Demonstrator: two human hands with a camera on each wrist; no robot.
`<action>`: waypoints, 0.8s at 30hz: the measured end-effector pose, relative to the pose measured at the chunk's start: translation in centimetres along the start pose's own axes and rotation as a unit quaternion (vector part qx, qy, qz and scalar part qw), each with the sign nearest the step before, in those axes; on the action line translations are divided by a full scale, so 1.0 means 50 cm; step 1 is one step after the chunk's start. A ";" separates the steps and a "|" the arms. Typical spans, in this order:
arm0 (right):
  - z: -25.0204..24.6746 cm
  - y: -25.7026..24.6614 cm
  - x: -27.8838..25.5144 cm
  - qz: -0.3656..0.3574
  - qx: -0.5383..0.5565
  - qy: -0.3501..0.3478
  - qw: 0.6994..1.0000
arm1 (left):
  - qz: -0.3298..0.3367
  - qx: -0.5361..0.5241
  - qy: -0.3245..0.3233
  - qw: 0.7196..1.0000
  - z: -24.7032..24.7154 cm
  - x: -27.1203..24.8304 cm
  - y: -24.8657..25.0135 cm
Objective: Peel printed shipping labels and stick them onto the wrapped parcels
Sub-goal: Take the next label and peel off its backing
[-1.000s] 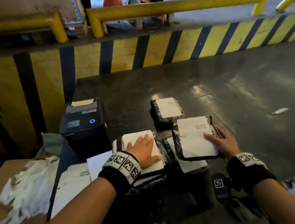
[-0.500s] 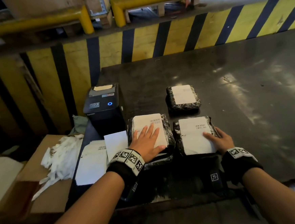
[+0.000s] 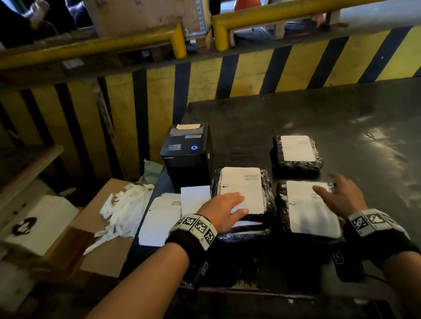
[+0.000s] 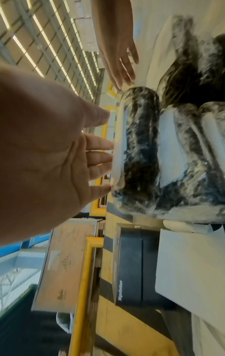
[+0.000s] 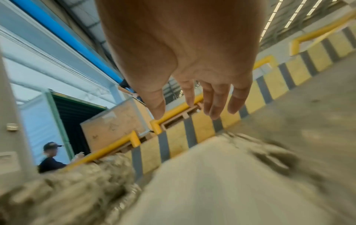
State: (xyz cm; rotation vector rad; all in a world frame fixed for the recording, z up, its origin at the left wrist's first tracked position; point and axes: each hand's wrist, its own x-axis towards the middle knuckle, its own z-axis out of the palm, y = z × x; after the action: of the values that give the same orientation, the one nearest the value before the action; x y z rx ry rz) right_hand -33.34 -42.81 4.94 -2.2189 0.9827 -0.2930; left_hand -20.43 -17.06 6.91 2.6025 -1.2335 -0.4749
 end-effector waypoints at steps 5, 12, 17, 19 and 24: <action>0.020 -0.195 -0.012 -0.135 0.020 0.024 0.990 | -0.023 -0.079 0.078 0.994 -0.055 0.007 -0.104; 0.200 -0.461 -0.022 -0.206 0.014 -0.053 0.977 | -0.105 -0.101 0.085 0.986 -0.104 0.051 -0.342; 0.375 -0.552 -0.006 -0.122 -0.082 -0.138 0.979 | -0.119 -0.149 0.037 0.981 -0.094 0.098 -0.453; 0.435 -0.551 0.008 -0.083 -0.130 -0.168 0.974 | -0.113 -0.166 0.011 0.980 -0.084 0.116 -0.473; 0.508 -0.517 0.039 0.014 -0.203 -0.202 0.958 | -0.085 -0.202 -0.026 0.975 -0.054 0.161 -0.485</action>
State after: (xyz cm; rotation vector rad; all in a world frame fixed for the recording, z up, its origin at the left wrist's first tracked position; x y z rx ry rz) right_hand -5.91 -19.14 3.25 -2.4853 0.9012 0.4018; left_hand 2.56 -8.08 -0.22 2.3621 -0.8243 -0.7429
